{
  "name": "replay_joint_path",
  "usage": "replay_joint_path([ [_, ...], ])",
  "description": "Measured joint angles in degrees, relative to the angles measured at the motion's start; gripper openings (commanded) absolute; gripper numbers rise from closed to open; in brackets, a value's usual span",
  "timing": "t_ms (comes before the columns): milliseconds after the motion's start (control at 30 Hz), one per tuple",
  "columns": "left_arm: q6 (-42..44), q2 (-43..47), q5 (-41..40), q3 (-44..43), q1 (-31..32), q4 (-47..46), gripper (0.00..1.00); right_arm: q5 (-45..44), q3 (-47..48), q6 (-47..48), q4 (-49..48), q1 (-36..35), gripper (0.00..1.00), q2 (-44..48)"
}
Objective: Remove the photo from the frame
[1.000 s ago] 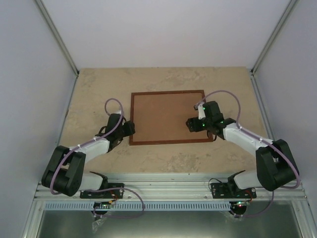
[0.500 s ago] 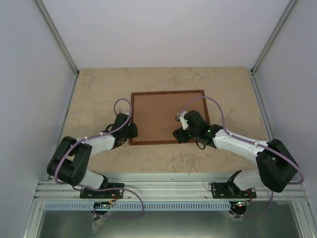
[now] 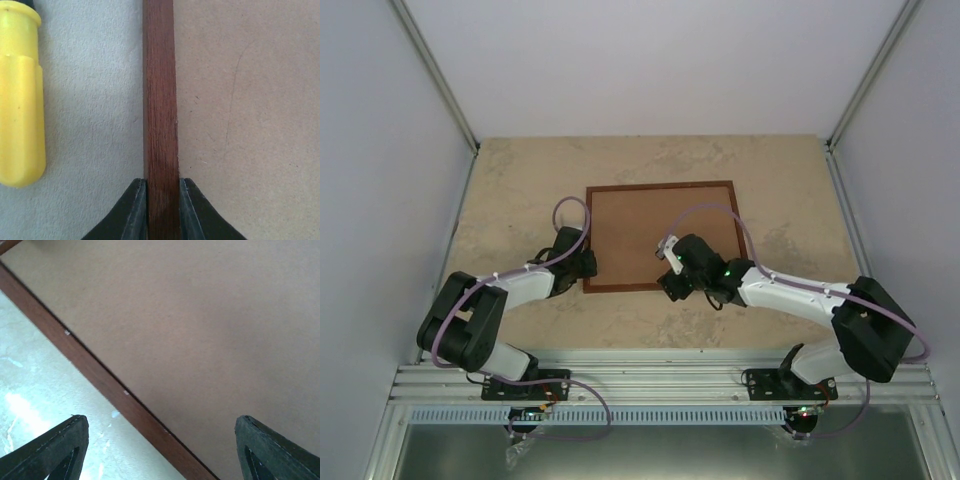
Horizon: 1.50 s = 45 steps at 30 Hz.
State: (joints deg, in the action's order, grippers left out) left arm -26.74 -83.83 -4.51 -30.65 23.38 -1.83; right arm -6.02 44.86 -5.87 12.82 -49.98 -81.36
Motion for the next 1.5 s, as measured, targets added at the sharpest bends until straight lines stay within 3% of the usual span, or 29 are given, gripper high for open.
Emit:
replay_joint_path([
  [367, -0.09, 5.73, -1.03, 0.52, 0.00, 3.72, 0.03, -11.82, 0.44, 4.28, 0.15, -13.11, 0.81, -3.63],
  [633, -0.07, 10.01, -1.40, 1.27, 0.00, 4.44, 0.02, -27.06, 4.26, 7.32, 1.55, -21.97, 0.79, -14.56],
  [933, -0.09, 11.85, -1.27, 1.86, 0.00, 4.76, 0.02, -43.63, 6.01, 12.83, -2.75, -23.23, 0.78, -22.27],
  [1267, -0.31, 12.11, -0.59, 2.08, 0.11, 4.63, 0.02, -52.35, 5.51, 24.65, -18.32, -22.45, 0.72, -28.46],
  [1500, -1.18, 13.31, 1.29, 2.62, 0.11, 2.73, 0.02, -53.16, 3.13, 32.68, -28.89, -20.06, 0.55, -30.38],
])
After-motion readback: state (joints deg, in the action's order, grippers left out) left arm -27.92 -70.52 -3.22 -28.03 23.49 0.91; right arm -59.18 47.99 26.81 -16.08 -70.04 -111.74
